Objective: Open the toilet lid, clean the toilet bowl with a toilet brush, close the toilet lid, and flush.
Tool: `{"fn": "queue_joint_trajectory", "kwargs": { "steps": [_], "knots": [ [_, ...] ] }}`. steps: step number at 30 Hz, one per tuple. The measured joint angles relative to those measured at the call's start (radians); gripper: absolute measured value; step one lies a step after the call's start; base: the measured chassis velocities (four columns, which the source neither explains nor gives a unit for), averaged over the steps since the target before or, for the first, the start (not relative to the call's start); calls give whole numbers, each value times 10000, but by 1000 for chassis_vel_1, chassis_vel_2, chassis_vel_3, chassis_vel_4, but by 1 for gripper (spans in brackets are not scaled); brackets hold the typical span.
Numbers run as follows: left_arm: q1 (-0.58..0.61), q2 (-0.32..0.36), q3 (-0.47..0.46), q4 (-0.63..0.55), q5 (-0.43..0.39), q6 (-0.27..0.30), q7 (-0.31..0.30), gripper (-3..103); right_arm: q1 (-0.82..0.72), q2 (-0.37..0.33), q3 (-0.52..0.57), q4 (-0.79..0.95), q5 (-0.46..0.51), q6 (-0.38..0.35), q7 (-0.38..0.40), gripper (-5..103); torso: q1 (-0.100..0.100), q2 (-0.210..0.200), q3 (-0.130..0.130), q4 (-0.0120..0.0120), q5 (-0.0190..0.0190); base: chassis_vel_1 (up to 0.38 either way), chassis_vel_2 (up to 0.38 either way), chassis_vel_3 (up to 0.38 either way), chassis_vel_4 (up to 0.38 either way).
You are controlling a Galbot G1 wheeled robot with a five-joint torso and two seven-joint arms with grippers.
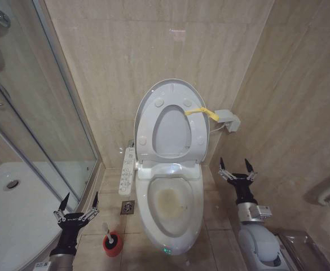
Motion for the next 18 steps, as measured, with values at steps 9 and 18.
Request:
{"fn": "queue_joint_trajectory", "kwargs": {
  "steps": [9, 18],
  "knots": [
    [1, 0, 0, 0, 0, 0, 0, 100, 643, -107, 249, -658, -598, 404, 652, 100, -4, 0, -2, -2, 0, -43, 53, 42, -36],
    [1, 0, 0, 0, 0, 0, 0, 100, 2538, -418, -469, -2077, -1157, 221, 1614, 100, -3, 1, 0, 1, 0, 0, 0, 0, 0]
  ]
}}
